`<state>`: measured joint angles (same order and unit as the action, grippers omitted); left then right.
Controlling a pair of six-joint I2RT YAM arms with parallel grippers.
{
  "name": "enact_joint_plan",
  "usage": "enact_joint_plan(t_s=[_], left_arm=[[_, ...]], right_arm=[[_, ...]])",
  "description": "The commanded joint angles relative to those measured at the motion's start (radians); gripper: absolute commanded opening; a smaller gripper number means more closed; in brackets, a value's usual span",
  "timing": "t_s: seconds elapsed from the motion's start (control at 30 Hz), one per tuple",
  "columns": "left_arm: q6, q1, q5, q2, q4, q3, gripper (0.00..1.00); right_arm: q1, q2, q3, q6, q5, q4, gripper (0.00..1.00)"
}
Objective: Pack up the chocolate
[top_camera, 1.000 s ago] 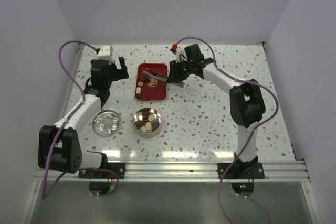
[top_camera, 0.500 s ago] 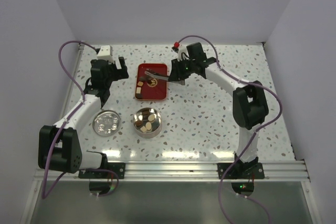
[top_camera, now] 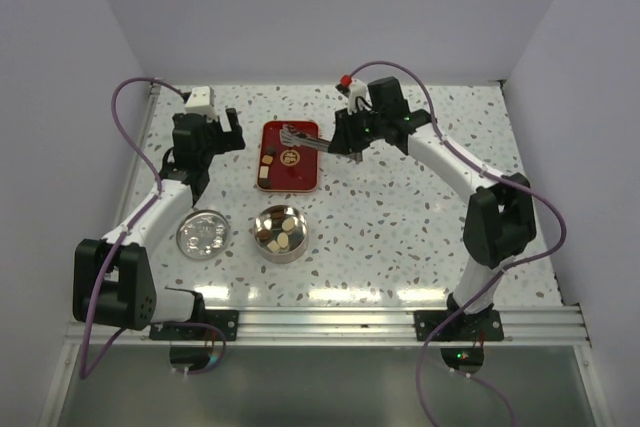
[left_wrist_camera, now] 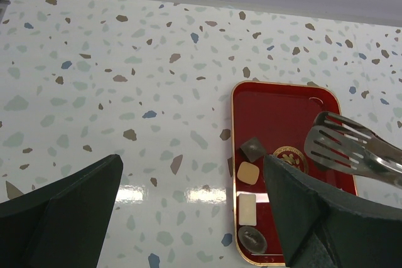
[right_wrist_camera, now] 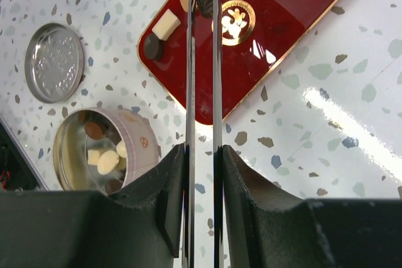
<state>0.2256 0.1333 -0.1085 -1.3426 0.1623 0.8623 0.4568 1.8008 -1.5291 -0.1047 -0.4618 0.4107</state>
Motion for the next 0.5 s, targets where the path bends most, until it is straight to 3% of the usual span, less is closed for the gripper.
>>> enact_joint_plan(t_s=[0.0,0.47], left_arm=[[0.004,0.008,-0.007,0.003,0.006,0.043,1.00],[0.006,0.008,-0.002,0.005,0.005,0.046,1.00]], right_arm=[[-0.006,-0.096,0.038,0.020,-0.008,0.030,0.31],[0.020,-0.297,0.185,0.020,-0.092,0.132,0.31]])
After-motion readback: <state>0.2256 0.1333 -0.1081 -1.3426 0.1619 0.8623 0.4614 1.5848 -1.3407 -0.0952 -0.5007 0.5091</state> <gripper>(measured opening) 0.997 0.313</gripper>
